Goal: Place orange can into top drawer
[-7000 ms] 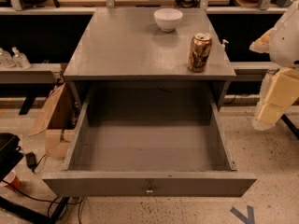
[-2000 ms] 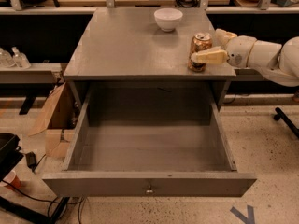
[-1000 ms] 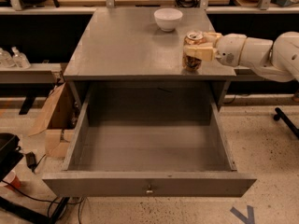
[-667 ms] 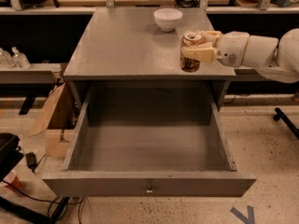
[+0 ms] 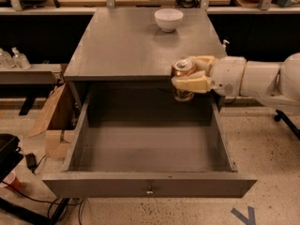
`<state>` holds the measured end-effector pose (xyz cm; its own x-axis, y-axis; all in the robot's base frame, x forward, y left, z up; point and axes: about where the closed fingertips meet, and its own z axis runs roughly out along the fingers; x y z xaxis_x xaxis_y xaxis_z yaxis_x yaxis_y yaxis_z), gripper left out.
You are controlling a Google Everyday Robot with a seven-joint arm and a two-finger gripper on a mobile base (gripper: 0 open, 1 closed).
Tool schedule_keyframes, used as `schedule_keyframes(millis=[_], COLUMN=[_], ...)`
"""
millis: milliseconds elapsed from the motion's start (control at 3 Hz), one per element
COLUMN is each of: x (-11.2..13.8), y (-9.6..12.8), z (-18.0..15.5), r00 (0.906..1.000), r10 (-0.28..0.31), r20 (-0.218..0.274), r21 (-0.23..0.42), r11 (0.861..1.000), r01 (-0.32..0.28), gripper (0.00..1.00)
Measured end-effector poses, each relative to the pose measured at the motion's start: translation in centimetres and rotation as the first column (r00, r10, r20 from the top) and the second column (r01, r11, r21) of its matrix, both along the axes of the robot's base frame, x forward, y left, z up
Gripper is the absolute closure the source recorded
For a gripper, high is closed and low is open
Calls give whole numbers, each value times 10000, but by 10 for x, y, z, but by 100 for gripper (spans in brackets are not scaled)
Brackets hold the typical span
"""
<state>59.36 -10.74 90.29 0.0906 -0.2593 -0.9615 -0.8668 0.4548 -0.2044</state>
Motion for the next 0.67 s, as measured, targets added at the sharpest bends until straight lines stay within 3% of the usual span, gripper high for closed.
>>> schedule_keyframes(millis=[667], x=[-36], y=[42], z=[-95], r00=[9992], r10=[308], r20=[-268], r21=[398], r11=[9988], r01=[-297], gripper=[100])
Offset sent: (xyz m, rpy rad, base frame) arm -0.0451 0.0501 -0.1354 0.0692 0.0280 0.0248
